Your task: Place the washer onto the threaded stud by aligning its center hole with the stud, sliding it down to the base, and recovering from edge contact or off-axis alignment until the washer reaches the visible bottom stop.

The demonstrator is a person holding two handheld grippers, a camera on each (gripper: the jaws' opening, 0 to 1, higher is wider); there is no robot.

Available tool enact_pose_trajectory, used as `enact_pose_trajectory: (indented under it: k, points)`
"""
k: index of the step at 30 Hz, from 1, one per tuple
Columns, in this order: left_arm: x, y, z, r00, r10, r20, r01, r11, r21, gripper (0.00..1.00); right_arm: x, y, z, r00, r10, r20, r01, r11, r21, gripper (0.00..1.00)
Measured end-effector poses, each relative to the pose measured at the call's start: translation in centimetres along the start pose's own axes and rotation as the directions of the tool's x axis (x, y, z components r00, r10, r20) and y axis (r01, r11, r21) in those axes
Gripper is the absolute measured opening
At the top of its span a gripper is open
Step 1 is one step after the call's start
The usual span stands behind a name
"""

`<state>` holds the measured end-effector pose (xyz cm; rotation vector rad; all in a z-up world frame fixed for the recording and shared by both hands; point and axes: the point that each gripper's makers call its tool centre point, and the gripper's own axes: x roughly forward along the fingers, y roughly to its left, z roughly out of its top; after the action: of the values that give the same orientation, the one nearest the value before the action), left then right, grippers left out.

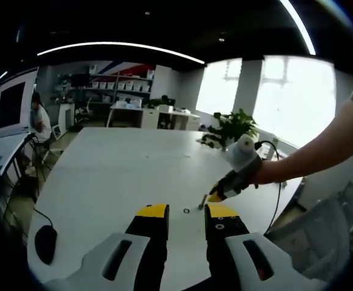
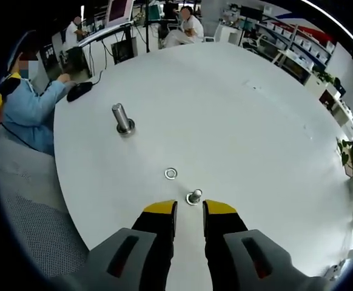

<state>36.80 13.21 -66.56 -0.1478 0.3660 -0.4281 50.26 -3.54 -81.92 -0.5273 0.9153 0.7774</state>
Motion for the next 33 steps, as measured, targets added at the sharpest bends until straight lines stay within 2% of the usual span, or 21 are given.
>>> enact_pose_trajectory:
  k: [11,24,33]
  points:
    - [-0.1,0.0,0.1,1.000,-0.002,0.006,0.002,1.000,-0.002,0.21,-0.1,0.6,-0.3,1.000,0.004,-0.007,-0.004,1.000,0.003,0.19]
    - [-0.1,0.0,0.3,1.000,-0.001,0.012,0.001,1.000,0.000,0.21,-0.9,-0.1,0.0,1.000,-0.014,-0.002,0.014,1.000,0.007,0.19]
    - [-0.1,0.0,0.4,1.000,0.002,0.016,-0.002,1.000,0.003,0.21,-1.5,-0.6,1.1,1.000,-0.024,0.012,0.024,1.000,-0.009,0.20]
